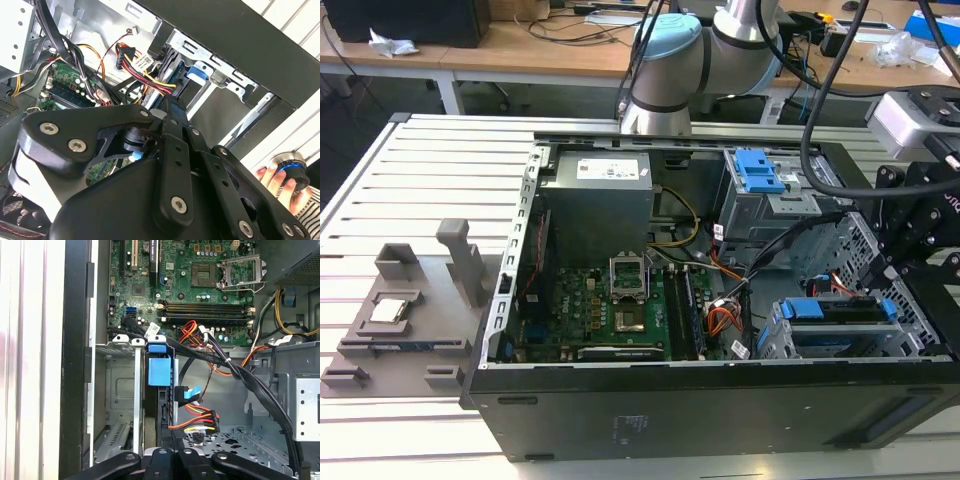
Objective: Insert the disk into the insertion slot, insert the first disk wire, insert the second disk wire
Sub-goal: 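Insert the second disk wire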
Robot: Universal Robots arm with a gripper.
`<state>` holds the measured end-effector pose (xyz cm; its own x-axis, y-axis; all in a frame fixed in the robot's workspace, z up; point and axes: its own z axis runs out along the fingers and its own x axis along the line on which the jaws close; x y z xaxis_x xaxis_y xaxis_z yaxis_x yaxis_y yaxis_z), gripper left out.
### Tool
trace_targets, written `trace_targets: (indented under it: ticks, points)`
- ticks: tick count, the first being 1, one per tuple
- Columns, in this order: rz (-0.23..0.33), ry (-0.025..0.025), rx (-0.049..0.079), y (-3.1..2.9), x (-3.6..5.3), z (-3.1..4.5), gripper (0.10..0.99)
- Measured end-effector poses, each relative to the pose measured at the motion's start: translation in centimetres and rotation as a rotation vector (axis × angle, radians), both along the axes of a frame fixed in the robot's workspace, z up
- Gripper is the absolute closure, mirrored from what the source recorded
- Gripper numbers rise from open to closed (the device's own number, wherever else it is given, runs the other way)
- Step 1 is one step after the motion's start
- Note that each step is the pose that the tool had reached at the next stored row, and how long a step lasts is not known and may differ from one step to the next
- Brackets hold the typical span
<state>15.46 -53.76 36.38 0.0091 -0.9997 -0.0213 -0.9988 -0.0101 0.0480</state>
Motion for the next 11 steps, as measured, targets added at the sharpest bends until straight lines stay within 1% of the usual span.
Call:
trace_targets:
  ticks: [6,7,8,11]
  points:
    - [0.0,0.0001,0.0,0.0,0.0,0.02,0.973]
    - [0.0,0.0,0.0,0.0,0.0,0.02,0.918]
    - [0.0,0.0,0.0,0.0,0.0,0.03,0.784]
    - [0.0,0.0,0.0,0.04,-0.19,0.04,0.784]
